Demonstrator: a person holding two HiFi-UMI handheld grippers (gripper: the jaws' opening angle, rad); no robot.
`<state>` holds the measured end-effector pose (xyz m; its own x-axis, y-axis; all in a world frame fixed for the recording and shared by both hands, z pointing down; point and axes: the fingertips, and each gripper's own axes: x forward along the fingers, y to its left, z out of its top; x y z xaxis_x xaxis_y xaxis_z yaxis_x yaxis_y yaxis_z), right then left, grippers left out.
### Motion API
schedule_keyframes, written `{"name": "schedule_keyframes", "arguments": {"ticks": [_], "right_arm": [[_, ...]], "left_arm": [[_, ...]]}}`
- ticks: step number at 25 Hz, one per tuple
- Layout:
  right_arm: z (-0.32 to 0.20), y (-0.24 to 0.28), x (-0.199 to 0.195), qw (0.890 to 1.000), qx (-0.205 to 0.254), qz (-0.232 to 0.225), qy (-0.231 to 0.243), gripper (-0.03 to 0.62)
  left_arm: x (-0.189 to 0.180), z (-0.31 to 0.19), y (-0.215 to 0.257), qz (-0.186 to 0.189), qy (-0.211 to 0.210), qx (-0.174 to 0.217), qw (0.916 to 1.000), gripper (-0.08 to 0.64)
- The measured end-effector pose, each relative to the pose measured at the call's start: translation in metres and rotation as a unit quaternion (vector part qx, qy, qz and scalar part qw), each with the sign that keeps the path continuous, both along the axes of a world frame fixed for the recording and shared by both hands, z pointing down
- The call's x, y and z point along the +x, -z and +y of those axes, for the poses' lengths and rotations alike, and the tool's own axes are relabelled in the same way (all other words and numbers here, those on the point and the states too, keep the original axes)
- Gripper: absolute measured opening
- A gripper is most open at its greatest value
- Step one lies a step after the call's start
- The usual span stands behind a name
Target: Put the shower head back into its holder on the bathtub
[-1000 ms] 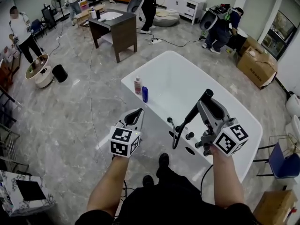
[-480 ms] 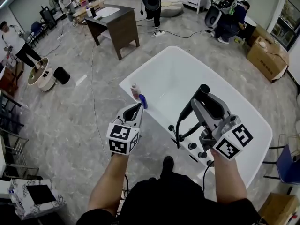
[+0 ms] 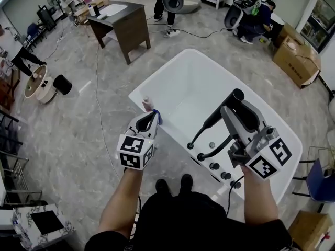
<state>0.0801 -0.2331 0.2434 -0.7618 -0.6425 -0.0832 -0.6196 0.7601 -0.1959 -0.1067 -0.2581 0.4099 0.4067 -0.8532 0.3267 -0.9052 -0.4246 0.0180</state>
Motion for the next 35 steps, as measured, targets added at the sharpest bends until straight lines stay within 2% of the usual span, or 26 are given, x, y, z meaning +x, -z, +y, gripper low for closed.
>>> {"name": "schedule_keyframes", "arguments": {"ticks": [9,16,22,35], "right_arm": [[-0.018,0.001,-0.008,0.998,-0.001,0.014,-0.055,0.133],[-0.009,-0.034,-0.012,0.994,-0.027,0.031,-0.097,0.133],[-0.010,-0.069,-0.013,0.991,-0.057,0.044,-0.117,0.133],[-0.019,-0.172,-0.003,0.979,-0.153,0.080,-0.112,0.135]], "left_arm": [[-0.009,-0.016,0.021,0.017,-0.040,0.024,0.9988,0.015],[-0.020,0.005,0.023,0.035,-0.063,0.032,0.9969,0.015],[-0.023,0.008,-0.004,0.029,-0.080,0.001,0.9964,0.015],[0.020,0.002,-0.048,0.051,-0.097,-0.058,0.9922,0.015]]}}
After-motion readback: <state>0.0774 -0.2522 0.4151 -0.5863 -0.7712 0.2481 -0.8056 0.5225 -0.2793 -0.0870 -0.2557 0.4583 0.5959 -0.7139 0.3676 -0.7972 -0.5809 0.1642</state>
